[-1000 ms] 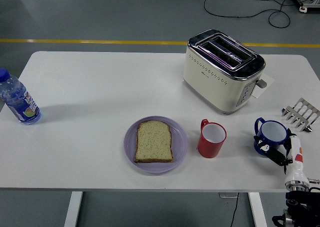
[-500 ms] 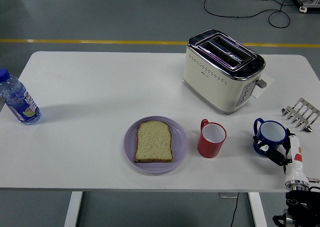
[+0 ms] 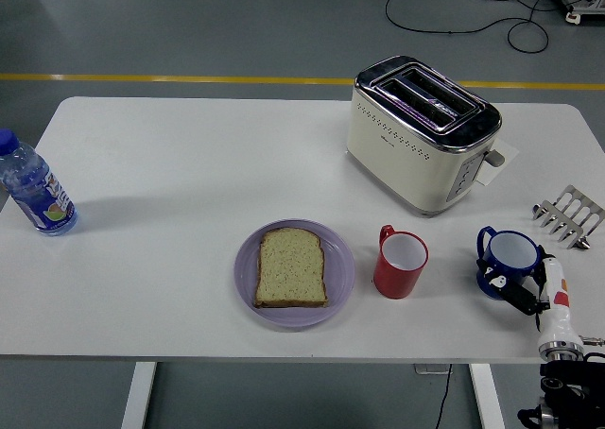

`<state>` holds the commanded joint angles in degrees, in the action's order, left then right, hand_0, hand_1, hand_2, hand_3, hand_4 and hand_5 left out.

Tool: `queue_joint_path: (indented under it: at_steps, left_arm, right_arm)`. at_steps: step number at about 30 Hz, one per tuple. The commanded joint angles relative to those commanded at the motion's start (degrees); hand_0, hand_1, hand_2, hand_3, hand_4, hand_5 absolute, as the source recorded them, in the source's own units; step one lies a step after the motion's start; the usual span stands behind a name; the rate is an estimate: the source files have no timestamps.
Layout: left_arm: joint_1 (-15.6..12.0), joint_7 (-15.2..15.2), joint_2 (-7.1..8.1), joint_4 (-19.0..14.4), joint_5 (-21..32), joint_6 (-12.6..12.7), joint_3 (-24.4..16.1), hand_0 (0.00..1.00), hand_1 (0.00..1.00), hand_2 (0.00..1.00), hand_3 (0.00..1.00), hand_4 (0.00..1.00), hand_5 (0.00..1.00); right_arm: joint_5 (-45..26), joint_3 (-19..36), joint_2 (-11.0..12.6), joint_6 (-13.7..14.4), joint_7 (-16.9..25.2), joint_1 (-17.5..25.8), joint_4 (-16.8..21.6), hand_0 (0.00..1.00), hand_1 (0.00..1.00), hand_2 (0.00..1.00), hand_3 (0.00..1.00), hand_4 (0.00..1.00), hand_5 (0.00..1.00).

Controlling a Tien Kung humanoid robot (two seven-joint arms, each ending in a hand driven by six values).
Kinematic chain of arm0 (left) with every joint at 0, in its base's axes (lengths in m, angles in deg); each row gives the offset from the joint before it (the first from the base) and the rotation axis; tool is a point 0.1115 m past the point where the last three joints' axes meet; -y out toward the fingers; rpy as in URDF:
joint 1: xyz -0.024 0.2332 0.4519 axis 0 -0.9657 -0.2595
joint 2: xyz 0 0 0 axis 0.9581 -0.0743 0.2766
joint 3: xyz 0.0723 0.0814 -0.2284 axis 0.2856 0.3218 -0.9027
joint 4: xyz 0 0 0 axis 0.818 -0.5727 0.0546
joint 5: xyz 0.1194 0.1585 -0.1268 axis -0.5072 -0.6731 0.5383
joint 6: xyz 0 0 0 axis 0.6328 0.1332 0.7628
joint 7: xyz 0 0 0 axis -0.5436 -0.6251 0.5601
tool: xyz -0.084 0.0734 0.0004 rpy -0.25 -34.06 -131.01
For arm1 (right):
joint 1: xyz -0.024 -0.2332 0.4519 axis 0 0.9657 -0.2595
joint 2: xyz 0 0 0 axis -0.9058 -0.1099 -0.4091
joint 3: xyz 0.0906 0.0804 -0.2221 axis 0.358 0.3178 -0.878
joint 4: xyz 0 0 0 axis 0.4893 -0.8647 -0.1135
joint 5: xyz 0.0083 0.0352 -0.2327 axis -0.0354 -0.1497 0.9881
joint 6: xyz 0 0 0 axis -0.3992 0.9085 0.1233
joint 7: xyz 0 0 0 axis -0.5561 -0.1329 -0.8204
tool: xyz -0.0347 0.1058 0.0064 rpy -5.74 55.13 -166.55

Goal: Pick up the cup,pour liquid into bread,place the cup on the desk

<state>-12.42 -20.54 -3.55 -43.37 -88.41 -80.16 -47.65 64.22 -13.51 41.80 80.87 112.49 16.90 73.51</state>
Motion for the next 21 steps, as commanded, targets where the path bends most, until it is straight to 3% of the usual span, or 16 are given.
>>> queue_joint_path:
  at_steps: [2,3,8,9,14,15,20,21]
  left_arm:
    - [0.0,0.0,0.01,0.0,0.0,0.0,0.1,0.648,0.612,0.606,0.526,0.302,0.739]
    - [0.0,0.0,0.02,0.0,0.0,0.0,0.1,0.648,0.612,0.606,0.526,0.302,0.738]
    - [0.0,0.0,0.02,0.0,0.2,0.0,0.3,0.648,0.612,0.606,0.526,0.302,0.738]
    - [0.0,0.0,0.03,0.0,0.2,0.0,0.4,0.647,0.612,0.607,0.526,0.302,0.737]
    - [0.0,0.0,0.04,0.0,0.2,0.0,0.4,0.647,0.612,0.607,0.526,0.302,0.737]
    - [0.0,0.0,0.04,0.0,0.2,0.0,0.4,0.65,0.612,0.607,0.526,0.302,0.738]
    - [0.1,0.0,0.05,0.0,0.1,0.0,0.4,0.65,0.612,0.607,0.526,0.302,0.738]
    - [0.1,0.0,0.06,0.0,0.1,0.0,0.4,0.649,0.614,0.607,0.527,0.302,0.738]
  right_arm:
    - [0.3,0.3,-0.1,0.0,0.1,0.1,-0.1,0.684,0.546,0.652,0.705,0.838,0.191]
    - [0.4,0.4,-0.1,0.0,0.3,0.1,-0.1,0.905,0.679,0.798,0.955,0.97,0.237]
    - [0.9,0.8,-0.2,0.2,0.7,0.3,0.1,0.905,0.679,0.798,0.955,0.97,0.237]
    - [1.0,0.9,-0.2,0.0,0.6,0.4,0.0,0.926,0.729,0.866,0.99,0.968,0.215]
    - [1.5,1.1,-0.3,-0.9,0.4,0.5,0.2,0.926,0.729,0.866,0.99,0.968,0.215]
    - [1.5,1.1,-0.2,-1.1,0.4,0.6,0.2,0.961,0.814,0.913,0.998,0.996,0.245]
    - [3.5,3.0,-0.2,-1.3,0.2,1.6,2.4,0.961,0.814,0.913,0.998,0.996,0.245]
    - [4.1,3.5,-0.1,-1.2,0.0,2.0,3.1,0.998,0.871,0.959,0.998,0.993,0.231]
